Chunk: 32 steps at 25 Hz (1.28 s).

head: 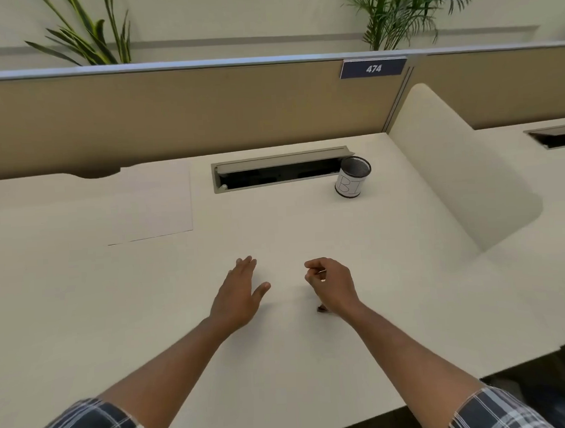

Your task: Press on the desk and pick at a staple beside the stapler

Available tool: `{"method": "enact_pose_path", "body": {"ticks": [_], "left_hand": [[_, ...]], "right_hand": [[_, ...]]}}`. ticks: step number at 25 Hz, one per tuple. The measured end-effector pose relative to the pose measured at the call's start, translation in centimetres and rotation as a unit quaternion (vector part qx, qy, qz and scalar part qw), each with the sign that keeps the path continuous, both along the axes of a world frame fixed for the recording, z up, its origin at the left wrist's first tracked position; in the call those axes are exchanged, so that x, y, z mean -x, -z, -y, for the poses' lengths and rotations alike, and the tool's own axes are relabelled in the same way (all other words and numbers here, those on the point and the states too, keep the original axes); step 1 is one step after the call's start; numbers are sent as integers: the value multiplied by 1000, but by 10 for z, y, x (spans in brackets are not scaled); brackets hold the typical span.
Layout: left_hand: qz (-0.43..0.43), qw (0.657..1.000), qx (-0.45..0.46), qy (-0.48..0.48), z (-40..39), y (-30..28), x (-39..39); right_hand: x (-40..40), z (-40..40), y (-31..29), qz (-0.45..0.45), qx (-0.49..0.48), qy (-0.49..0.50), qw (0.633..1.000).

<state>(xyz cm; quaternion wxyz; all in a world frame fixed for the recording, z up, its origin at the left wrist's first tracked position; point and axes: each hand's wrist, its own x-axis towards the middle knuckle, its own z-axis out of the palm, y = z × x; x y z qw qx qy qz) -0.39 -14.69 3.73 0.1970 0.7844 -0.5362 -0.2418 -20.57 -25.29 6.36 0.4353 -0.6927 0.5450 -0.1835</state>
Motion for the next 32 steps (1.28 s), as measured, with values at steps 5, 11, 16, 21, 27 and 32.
{"method": "enact_pose_path", "body": {"ticks": [5,11,16,21,27,32], "left_hand": [[80,994,-29,66,52,13,13],[120,987,-40,98,96,38,20],[149,986,-21,78,115,57,24],[173,983,30,51,113,68,28],[176,983,24,50,115,69,27],[178,982,30,48,116,70,28]], "right_hand": [[37,39,5,-65,52,-10,997],[60,69,30,-196,100,-81,972],[59,80,44,-289,164,-156,930],[59,87,64,-315,261,-160,898],[58,84,72,-324,322,-153,876],[52,84,74,-349,329,-152,864]]}}
